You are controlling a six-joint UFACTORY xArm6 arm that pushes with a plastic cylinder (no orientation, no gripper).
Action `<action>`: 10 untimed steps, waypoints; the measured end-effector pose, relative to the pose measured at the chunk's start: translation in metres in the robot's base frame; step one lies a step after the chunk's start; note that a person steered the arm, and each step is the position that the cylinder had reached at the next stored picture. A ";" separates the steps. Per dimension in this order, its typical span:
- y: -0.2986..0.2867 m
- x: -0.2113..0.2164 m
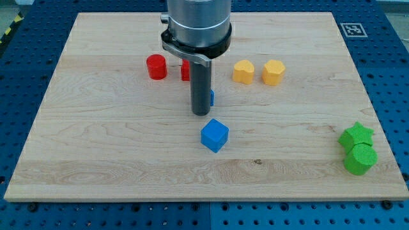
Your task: Slide blue triangle to above the green star
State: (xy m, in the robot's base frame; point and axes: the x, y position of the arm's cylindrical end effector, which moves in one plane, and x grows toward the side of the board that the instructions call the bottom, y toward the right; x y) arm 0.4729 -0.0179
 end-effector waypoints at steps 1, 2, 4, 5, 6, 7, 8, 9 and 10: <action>-0.021 -0.029; -0.020 -0.045; 0.076 -0.045; 0.104 -0.045; 0.132 -0.046; 0.159 -0.056; 0.167 -0.070; 0.172 -0.064; 0.173 -0.048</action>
State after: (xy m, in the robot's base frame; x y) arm 0.4248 0.1546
